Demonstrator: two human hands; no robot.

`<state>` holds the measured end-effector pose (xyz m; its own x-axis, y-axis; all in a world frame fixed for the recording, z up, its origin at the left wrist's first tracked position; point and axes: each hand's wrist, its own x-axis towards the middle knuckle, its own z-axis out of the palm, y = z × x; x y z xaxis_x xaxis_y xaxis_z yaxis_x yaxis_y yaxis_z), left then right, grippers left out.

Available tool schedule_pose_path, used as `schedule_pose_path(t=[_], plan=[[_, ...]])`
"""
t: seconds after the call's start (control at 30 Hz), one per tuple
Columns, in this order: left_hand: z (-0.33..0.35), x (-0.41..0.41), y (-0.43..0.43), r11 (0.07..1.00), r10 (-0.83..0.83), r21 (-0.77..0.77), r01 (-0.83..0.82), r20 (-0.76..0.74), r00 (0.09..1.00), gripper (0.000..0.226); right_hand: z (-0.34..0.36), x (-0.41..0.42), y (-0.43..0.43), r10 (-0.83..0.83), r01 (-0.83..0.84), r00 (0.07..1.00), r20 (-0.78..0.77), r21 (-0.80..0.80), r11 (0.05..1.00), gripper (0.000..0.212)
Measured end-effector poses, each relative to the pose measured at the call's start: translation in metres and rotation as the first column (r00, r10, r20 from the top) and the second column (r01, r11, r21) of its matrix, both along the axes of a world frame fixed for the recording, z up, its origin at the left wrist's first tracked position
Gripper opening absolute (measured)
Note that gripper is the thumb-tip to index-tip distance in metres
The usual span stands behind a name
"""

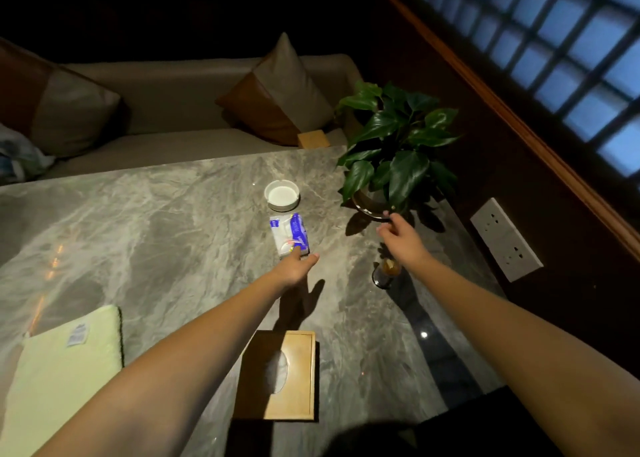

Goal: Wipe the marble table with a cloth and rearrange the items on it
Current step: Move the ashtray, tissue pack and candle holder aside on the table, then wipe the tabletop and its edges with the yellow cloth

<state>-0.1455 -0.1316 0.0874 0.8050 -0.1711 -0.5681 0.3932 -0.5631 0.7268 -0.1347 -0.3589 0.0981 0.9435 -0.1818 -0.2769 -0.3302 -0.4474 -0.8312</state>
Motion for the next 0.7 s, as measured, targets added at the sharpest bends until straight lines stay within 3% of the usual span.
schedule_pose_path(t=[0.13,0.3,0.5,0.7], plan=[[0.001,-0.019,0.031,1.000,-0.009,0.028,0.011,-0.057,0.998,0.059,-0.011,-0.013,0.041,0.173,-0.174,0.979,-0.103,0.000,0.985,0.052],[-0.001,-0.042,0.066,0.993,0.022,0.115,-0.014,-0.063,0.998,0.066,-0.018,-0.035,0.082,0.337,-0.340,0.922,-0.189,0.016,0.940,0.057],[-0.015,-0.063,0.117,0.873,-0.063,0.485,0.049,0.012,0.998,0.074,-0.024,-0.036,0.129,0.551,-0.561,0.828,-0.104,-0.182,0.808,0.053],[-0.026,-0.096,0.176,0.861,0.154,0.479,-0.172,0.077,0.985,0.071,-0.041,-0.033,0.189,0.671,-0.688,0.719,-0.178,-0.316,0.653,0.061]])
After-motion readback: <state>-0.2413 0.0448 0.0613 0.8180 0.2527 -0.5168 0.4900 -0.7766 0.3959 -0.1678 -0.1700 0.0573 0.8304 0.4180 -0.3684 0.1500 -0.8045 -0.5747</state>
